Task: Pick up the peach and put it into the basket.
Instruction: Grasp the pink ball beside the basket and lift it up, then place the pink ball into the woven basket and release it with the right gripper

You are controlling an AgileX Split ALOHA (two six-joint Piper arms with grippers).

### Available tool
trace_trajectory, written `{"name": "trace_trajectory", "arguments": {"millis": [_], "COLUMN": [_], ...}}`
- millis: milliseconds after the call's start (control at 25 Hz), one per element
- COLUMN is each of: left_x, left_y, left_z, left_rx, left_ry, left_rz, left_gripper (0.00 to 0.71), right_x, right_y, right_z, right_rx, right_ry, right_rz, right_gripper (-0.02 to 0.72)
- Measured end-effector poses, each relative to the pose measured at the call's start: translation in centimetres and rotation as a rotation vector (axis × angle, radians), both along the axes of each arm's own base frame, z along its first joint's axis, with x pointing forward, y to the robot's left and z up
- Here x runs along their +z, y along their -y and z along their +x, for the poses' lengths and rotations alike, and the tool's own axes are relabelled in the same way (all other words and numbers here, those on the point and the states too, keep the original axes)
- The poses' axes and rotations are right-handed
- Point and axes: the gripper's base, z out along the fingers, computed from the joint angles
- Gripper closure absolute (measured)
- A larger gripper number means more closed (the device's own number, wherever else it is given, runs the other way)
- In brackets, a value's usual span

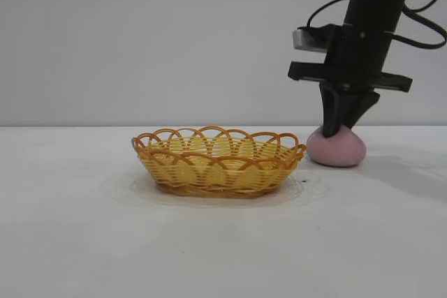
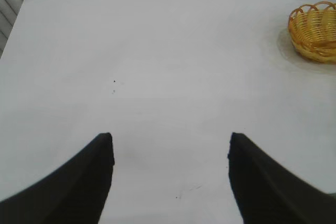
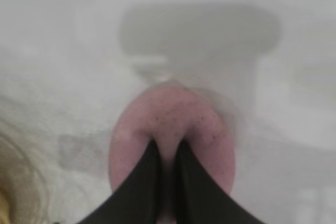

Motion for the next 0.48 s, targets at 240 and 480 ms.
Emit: {"name": "trace_trajectory", "arguments": {"millis": [240, 480], "left_x": [0.0, 0.0], "left_y": [0.0, 0.0], "left_z": [0.0, 0.0], "left_rx": [0.000, 0.000], "left_ry": [0.000, 0.000], "left_rz": [0.000, 0.000], "left_gripper": [0.254, 0.254], "right_x": [9.0, 9.4], "right_y": [-3.1, -8.1], "right_z": [-3.6, -6.6], "right_rx": [0.130, 0.263], "right_ry": [0.140, 0.105], "right_rz": [0.127, 0.170], "right_gripper": [0.703, 0.703]}}
